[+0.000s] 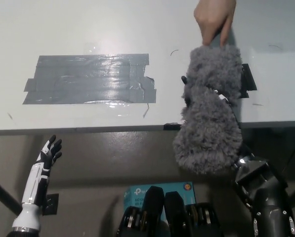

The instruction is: A grey duster is kept infront of the robot in the middle of the table and the robot extends its right arm to grab the duster, picks it up and hands it to a person

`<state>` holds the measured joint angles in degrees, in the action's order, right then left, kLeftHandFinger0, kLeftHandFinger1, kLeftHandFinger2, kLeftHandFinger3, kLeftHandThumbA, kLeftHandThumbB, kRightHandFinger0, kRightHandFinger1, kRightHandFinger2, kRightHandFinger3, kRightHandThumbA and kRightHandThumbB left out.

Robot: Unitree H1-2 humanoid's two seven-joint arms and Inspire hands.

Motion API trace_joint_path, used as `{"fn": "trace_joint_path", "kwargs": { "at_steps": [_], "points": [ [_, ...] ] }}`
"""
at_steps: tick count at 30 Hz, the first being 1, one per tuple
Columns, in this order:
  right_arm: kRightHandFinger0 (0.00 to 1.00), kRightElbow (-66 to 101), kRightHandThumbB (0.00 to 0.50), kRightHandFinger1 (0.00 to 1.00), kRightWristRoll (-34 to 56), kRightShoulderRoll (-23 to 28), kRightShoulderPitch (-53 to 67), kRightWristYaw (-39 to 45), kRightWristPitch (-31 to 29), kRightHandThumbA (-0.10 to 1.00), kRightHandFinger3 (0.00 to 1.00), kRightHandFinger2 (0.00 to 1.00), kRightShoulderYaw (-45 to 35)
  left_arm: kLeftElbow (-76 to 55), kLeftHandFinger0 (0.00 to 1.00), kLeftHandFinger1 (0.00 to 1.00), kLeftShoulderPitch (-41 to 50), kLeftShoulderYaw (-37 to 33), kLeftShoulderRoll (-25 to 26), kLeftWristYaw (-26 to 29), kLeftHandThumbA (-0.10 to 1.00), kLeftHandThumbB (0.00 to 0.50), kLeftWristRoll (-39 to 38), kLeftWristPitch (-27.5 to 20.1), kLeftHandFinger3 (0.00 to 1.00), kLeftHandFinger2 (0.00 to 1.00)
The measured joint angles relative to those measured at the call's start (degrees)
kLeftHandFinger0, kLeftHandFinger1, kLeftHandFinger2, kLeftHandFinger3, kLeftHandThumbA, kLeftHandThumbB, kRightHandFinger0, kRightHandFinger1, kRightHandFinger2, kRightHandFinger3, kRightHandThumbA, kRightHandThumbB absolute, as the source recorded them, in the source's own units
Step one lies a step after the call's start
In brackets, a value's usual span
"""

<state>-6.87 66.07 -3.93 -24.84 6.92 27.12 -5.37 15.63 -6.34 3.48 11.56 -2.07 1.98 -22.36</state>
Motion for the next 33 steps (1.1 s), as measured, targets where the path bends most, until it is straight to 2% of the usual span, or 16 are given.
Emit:
{"fn": "trace_joint_path", "kwargs": {
  "at_steps": [4,7,8,9,11,12,13,14,15,16,18,26,27,29,33],
  "points": [
    [0.0,-0.01,0.108,0.39,1.03,0.05,-0.11,-1.07,0.0,-0.1,1.0,0.8,1.18,-0.04,1.0,1.0,-0.01,0.0,0.03,0.0,1.0,0.327,-0.01,0.0,1.0,1.0],
    [0.0,-0.02,0.107,0.48,1.5,0.18,-0.29,-1.72,0.0,-0.1,1.0,0.86,2.17,-0.05,1.0,1.0,-0.02,0.0,0.04,-0.01,1.0,0.317,-0.01,0.0,1.0,1.0],
    [0.0,-0.02,0.107,0.48,1.83,0.3,-0.42,-1.96,-0.01,-0.1,1.0,0.86,2.83,-0.08,1.0,1.0,-0.02,0.0,0.04,0.0,1.0,0.317,-0.01,0.0,1.0,1.0],
    [0.0,-0.03,0.14,0.49,1.98,0.38,-0.5,-2.06,-0.01,-0.1,1.0,0.88,3.15,-0.1,1.0,1.0,-0.02,0.0,0.04,0.0,1.0,0.317,-0.01,0.0,1.0,1.0],
    [0.0,-0.05,0.14,0.49,2.29,0.75,-0.72,-2.17,-0.03,-0.1,1.0,0.88,4.09,-0.17,1.0,1.0,-0.02,0.0,0.04,0.0,1.0,0.317,-0.01,0.0,1.0,1.0],
    [0.25,-0.06,0.183,0.81,2.42,1.24,-0.93,-2.26,-0.04,-0.06,1.0,1.0,4.79,-0.19,1.0,1.0,-0.02,0.0,0.04,0.0,1.0,0.317,-0.01,0.0,1.0,1.0],
    [0.25,-0.06,0.183,0.81,2.44,1.44,-0.99,-2.3,-0.05,-0.06,1.0,1.0,5.02,-0.19,1.0,1.0,-0.02,0.0,0.04,0.0,1.0,0.317,-0.01,0.0,1.0,1.0],
    [1.0,-0.11,0.42,1.0,2.61,2.28,-1.15,-2.37,-0.06,0.48,1.0,1.0,6.08,-0.19,1.0,1.0,-0.03,0.0,0.04,0.0,1.0,0.311,0.0,0.0,1.0,1.0],
    [1.0,-0.11,0.45,1.0,2.61,2.28,-1.15,-2.37,-0.06,0.51,1.0,1.0,6.08,-0.19,1.0,1.0,-0.03,0.0,0.04,0.0,1.0,0.312,0.0,0.0,1.0,1.0],
    [1.0,-0.19,0.482,1.0,2.81,3.13,-1.25,-2.27,-0.1,0.6,1.0,1.0,7.03,-0.19,1.0,1.0,-0.03,0.0,0.05,0.0,1.0,0.32,0.0,0.0,1.0,1.0],
    [1.0,-0.41,0.498,1.0,2.85,4.83,-1.25,-0.7,-0.11,0.7,1.0,1.0,8.92,-0.19,1.0,1.0,-0.1,0.0,0.06,0.0,1.0,0.321,0.01,0.0,1.0,1.0],
    [1.0,-0.39,0.5,1.0,1.63,5.31,-0.81,2.3,-0.09,0.8,1.0,1.0,8.96,-0.37,1.0,1.0,-0.12,-0.01,0.06,0.0,1.0,0.306,0.01,0.01,1.0,1.0],
    [1.0,-0.35,0.5,1.0,1.49,5.12,-0.81,2.59,-0.09,0.88,1.0,1.0,8.44,-0.37,1.0,1.0,-0.13,-0.01,0.06,0.0,1.0,0.307,0.0,0.01,1.0,1.0],
    [1.0,-0.18,0.5,1.0,1.12,4.93,-0.8,3.35,-0.1,0.97,1.0,1.0,7.43,-0.4,1.0,1.0,-0.13,-0.01,0.06,0.0,1.0,0.315,-0.02,0.01,1.0,1.0],
    [1.0,0.92,0.5,1.0,0.33,5.06,-0.72,4.94,-0.27,1.0,1.0,1.0,6.3,-0.44,1.0,1.0,-0.18,-0.01,0.06,0.0,1.0,0.315,-0.01,0.01,1.0,1.0]
  ]
}}
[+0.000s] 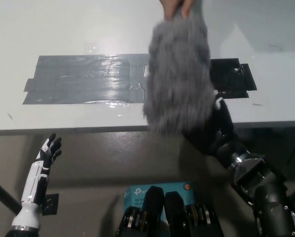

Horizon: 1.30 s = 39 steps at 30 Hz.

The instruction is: A grey duster is kept infront of the robot in the middle of the table and the robot extends its right arm to grab the duster, picks it up and hands it to a person

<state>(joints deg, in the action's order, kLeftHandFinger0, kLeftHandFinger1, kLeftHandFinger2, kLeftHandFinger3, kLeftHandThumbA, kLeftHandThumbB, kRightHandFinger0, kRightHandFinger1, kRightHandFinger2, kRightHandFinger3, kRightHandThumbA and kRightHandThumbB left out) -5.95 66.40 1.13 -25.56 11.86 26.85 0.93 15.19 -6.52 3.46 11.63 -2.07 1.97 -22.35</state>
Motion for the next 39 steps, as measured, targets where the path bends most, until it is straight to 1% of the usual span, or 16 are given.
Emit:
{"fn": "trace_joint_path", "kwargs": {
  "at_steps": [5,9,14,15,17,22,23,25,26,29,34,39],
  "points": [
    [1.0,5.02,0.5,1.0,-1.34,0.82,1.4,1.59,-0.27,1.0,1.0,1.0,-2.14,-0.02,1.0,1.0,-0.4,-0.04,0.01,0.0,1.0,0.307,0.01,0.02,1.0,1.0],
    [1.0,9.83,0.5,1.0,-2.44,2.28,3.9,2.62,-0.83,1.0,1.0,1.0,-3.43,-0.01,1.0,1.0,-0.76,-0.05,0.04,-0.01,1.0,0.312,0.0,0.01,1.0,1.0],
    [1.0,17.5,0.5,1.0,-7.09,5.41,8.34,2.88,-2.69,1.0,1.0,1.0,-3.9,0.03,1.0,1.0,-0.84,-0.07,0.04,-0.03,1.0,0.327,-0.02,0.03,1.0,1.0],
    [1.0,19.53,0.5,1.0,-9.34,6.38,10.42,2.76,-3.54,1.0,1.0,1.0,-3.93,0.1,1.0,1.0,-0.82,-0.07,0.02,-0.02,1.0,0.322,-0.02,0.04,1.0,1.0],
    [1.0,20.3,0.5,1.0,-11.13,6.94,11.91,2.64,-4.06,1.0,1.0,1.0,-3.93,0.2,1.0,1.0,-0.8,-0.08,-0.01,-0.02,1.0,0.314,-0.01,0.05,1.0,1.0],
    [1.0,20.74,0.494,1.0,-18.16,8.65,17.88,2.36,-6.94,1.0,1.0,1.0,-3.75,0.46,1.0,1.0,-0.55,-0.2,-0.1,-0.03,1.0,0.304,-0.02,0.09,1.0,1.0],
    [1.0,20.71,0.466,1.0,-18.89,8.8,18.47,2.32,-7.29,1.0,1.0,1.0,-3.71,0.48,1.0,1.0,-0.49,-0.2,-0.1,-0.03,1.0,0.296,-0.02,0.09,1.0,1.0],
    [1.0,20.56,0.455,1.0,-20.73,9.19,19.97,2.24,-8.03,1.0,1.0,1.0,-3.54,0.55,1.0,1.0,-0.3,-0.23,-0.11,-0.03,1.0,0.304,-0.02,0.1,1.0,1.0],
    [1.0,20.19,0.456,1.0,-23.29,9.63,21.57,2.12,-9.12,1.0,1.0,1.0,-3.38,0.65,1.0,1.0,-0.08,-0.27,-0.14,-0.03,1.0,0.309,-0.02,0.11,1.0,1.0],
    [1.0,19.41,0.477,1.0,-26.29,10.07,23.37,1.9,-10.59,1.0,1.0,1.0,-3.09,0.76,1.0,1.0,0.4,-0.33,-0.22,-0.03,1.0,0.316,-0.03,0.11,1.0,1.0],
    [1.0,16.46,0.466,1.0,-32.54,10.35,25.83,1.15,-13.75,1.0,1.0,1.0,-2.09,0.96,1.0,1.0,1.88,-0.43,-0.3,-0.04,1.0,0.33,-0.04,0.11,1.0,1.0],
    [1.0,12.4,0.476,1.0,-39.07,10.38,26.55,0.33,-17.4,1.0,1.0,1.0,-0.92,0.95,1.0,1.0,3.01,-0.51,-0.32,-0.05,1.0,0.325,-0.07,0.11,1.0,1.0]
  ]
}}
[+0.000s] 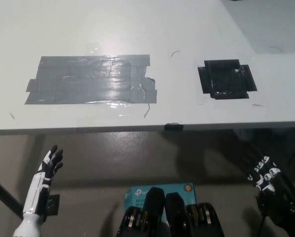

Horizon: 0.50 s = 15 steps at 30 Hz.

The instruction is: A grey duster is kept infront of the robot in the middle of the table and the robot extends its right arm to grab the duster, picks it up and hands it to a person

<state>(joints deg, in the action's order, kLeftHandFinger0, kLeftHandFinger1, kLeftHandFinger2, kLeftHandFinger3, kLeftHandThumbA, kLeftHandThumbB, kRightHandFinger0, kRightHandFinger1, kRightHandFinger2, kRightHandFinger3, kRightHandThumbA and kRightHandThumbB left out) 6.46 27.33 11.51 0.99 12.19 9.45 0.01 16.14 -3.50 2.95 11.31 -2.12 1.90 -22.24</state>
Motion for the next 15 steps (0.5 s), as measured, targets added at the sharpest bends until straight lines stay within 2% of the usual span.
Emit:
{"fn": "trace_joint_path", "kwargs": {
  "at_steps": [5,15],
  "points": [
    [1.0,-2.68,0.486,1.0,-5.82,0.1,0.13,-0.8,-3.64,1.0,1.0,1.0,1.25,0.01,1.0,1.0,0.59,-0.08,0.0,-0.01,1.0,0.318,-0.04,-0.01,1.0,1.0],
    [1.0,-4.32,0.468,1.0,-17.01,0.45,0.18,-2.17,-11.11,1.0,1.0,1.0,2.84,-0.01,1.0,1.0,0.65,-0.39,0.0,-0.36,1.0,0.331,-0.46,-0.36,1.0,1.0]
  ]
}}
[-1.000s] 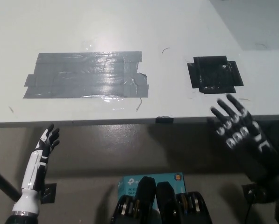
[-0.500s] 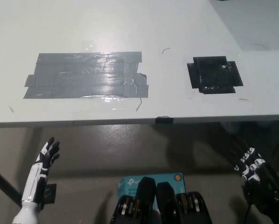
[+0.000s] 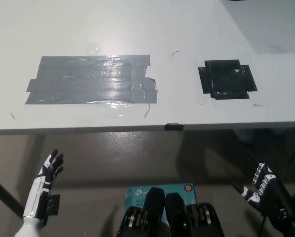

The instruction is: A grey duster is kept infront of the robot in the middle of the table and the robot extends its right arm to grab the duster, picks it up and hands it to a person

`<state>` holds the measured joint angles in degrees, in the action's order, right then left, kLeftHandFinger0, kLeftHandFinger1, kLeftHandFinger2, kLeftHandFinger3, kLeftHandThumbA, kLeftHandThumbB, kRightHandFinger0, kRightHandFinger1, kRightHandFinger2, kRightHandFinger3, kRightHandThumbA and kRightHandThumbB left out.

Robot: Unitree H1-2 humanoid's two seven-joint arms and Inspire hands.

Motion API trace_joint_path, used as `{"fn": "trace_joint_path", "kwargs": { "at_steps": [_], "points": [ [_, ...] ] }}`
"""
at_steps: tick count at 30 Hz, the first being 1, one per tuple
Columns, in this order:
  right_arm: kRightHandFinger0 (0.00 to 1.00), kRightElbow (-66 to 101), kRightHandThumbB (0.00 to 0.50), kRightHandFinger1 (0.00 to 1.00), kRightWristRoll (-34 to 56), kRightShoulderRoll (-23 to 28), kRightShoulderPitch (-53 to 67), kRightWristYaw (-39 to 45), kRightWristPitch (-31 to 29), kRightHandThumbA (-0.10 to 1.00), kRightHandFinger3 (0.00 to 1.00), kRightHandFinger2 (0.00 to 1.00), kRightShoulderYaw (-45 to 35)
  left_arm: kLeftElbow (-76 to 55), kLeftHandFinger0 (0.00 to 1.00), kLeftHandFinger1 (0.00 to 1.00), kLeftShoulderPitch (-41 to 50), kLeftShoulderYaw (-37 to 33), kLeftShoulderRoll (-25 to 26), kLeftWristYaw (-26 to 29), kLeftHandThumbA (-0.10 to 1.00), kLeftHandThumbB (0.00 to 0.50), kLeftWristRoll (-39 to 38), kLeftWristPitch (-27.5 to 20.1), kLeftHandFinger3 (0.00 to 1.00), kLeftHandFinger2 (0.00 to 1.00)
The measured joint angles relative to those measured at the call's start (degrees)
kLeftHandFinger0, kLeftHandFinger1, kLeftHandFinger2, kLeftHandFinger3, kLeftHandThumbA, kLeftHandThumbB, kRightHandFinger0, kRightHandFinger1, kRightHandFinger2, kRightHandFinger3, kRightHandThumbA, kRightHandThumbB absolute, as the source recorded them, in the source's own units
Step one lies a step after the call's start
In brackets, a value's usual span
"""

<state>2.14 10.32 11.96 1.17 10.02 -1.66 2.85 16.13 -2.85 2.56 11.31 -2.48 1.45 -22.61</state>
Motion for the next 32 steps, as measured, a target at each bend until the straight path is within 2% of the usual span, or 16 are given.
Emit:
{"fn": "trace_joint_path", "kwargs": {
  "at_steps": [6,7,12,21,24,32],
  "points": [
    [1.0,-0.19,0.463,1.0,-5.5,0.61,0.0,-0.51,-4.34,1.0,1.0,1.0,0.18,0.0,1.0,1.0,0.17,-0.15,0.01,-0.97,1.0,0.336,-0.6,-0.3,1.0,1.0],
    [1.0,-0.2,0.459,1.0,-5.91,0.63,0.01,-0.51,-4.72,1.0,1.0,1.0,0.18,0.0,1.0,1.0,0.21,-0.19,0.0,-1.04,1.0,0.354,-0.64,-0.36,1.0,1.0],
    [1.0,-0.23,0.454,1.0,-7.44,0.67,0.08,-0.51,-6.5,1.0,1.0,1.0,0.18,0.0,1.0,1.0,0.58,-0.37,0.0,-1.24,1.0,0.376,-0.71,-0.48,1.0,1.0],
    [1.0,-0.42,0.458,1.0,-9.15,0.64,0.9,-0.51,-7.88,1.0,1.0,1.0,0.18,0.01,1.0,1.0,1.97,-1.14,0.0,-1.72,1.0,0.391,-0.69,-0.86,1.0,1.0],
    [1.0,-0.48,0.452,1.0,-9.54,0.63,1.09,-0.51,-8.14,0.99,1.0,1.0,0.18,0.0,1.0,1.0,2.08,-1.42,0.0,-1.72,1.0,0.413,-0.64,-1.08,1.0,1.0],
    [1.0,-0.46,0.444,1.0,-10.48,0.63,2.15,-0.48,-8.48,0.95,1.0,1.0,0.19,-0.85,1.0,1.0,3.91,-2.35,0.0,-1.7,1.0,0.418,-0.04,-1.1,1.0,1.0]
  ]
}}
